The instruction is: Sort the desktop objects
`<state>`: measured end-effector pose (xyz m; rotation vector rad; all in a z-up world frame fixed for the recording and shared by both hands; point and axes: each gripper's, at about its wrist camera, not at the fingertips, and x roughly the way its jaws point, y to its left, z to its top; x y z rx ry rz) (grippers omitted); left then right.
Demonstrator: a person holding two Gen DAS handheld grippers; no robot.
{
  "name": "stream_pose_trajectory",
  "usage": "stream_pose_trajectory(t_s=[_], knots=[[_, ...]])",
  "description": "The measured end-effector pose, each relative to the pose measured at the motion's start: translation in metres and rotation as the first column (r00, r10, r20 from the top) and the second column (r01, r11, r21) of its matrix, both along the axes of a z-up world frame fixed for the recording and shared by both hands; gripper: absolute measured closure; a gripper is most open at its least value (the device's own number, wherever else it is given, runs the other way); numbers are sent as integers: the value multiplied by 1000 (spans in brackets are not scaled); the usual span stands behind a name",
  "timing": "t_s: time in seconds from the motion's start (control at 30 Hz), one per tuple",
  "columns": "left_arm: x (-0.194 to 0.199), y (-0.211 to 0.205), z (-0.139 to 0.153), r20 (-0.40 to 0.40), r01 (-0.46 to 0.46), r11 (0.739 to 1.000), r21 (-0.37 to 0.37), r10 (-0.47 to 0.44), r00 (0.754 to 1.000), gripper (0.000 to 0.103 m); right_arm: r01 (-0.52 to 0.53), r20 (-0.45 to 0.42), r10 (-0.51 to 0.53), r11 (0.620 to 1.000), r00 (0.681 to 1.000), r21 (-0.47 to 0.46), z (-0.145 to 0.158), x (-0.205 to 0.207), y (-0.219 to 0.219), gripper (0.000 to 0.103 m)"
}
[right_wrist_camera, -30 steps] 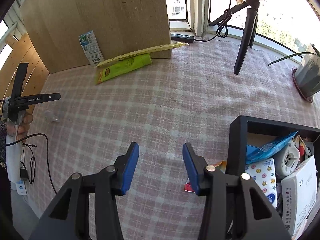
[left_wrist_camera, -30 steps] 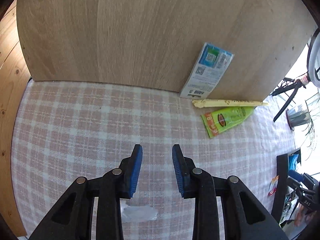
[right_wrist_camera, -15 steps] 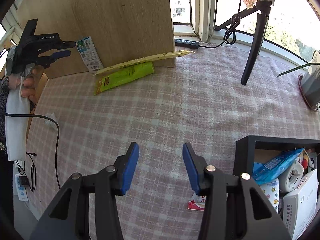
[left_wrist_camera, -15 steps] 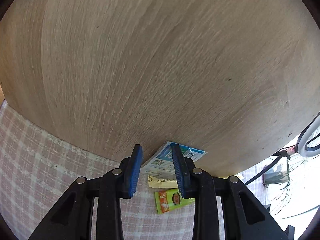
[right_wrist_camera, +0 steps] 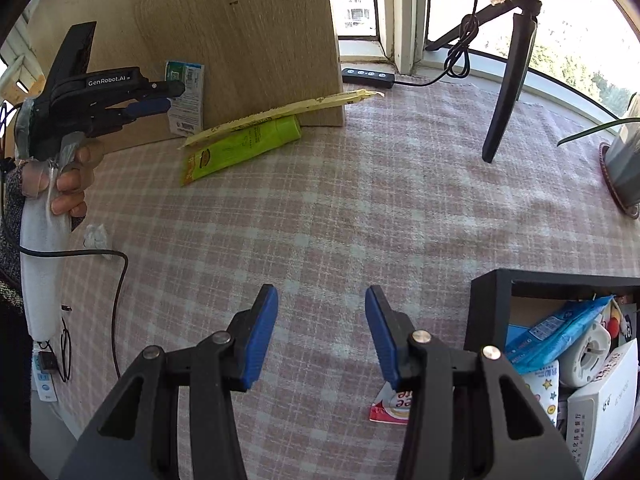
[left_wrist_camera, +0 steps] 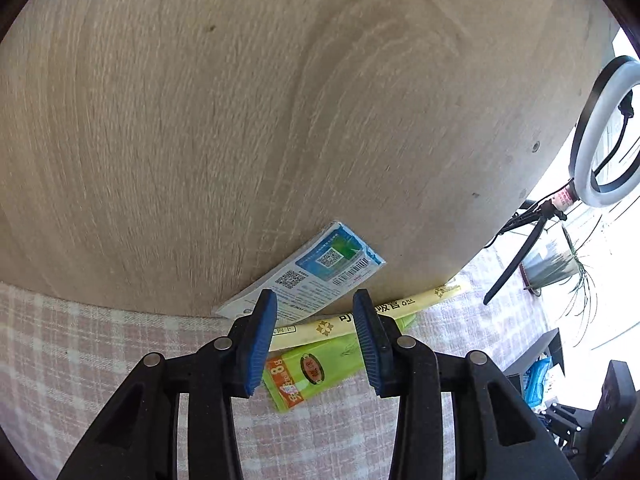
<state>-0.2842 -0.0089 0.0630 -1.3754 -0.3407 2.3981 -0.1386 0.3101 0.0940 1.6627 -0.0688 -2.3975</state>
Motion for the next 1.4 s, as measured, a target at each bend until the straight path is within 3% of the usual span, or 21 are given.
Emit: stream_pose_trajectory(t_s=[0.13, 0.27, 0.63, 0.87, 1.03, 1.13, 1.2, 1.27, 1.4], knots=[[-4, -18, 1, -8, -69, 996, -52, 69, 998, 64, 11, 3, -11, 1000, 1000, 3, -1, -1, 4, 58], [-13, -26, -7, 14, -95, 994, -58, 96, 995, 64, 24, 24, -24, 1000, 999, -17, -4, -6, 6, 58], [-34, 14, -57, 114, -32, 997, -70, 40, 993, 63, 12, -3, -12, 1000, 1000, -25, 2, -31, 5, 58], [-55, 29, -73, 106, -1, 997, -80, 10, 994, 32, 56, 26, -54, 995, 998, -83, -1, -61, 11, 58], [-53, 53, -81, 101, 108, 992, -62, -101, 990, 30, 64, 35, -61, 994, 998, -84, -4, -66, 13, 58], [-37, 77, -80, 128, 289, 957, -22, -284, 950, 34, 78, 42, -74, 992, 996, -96, -7, -67, 18, 58], [-23, 87, -73, 112, 362, 931, -49, -355, 928, 37, 85, 47, -80, 991, 996, -99, -8, -67, 19, 58], [-20, 85, -65, 72, 342, 935, -93, -336, 939, 36, 90, 47, -85, 991, 995, -101, -9, -68, 21, 58], [-41, 69, -62, 71, 210, 970, -121, -202, 977, 37, 100, 52, -95, 989, 994, -107, -11, -68, 23, 58]])
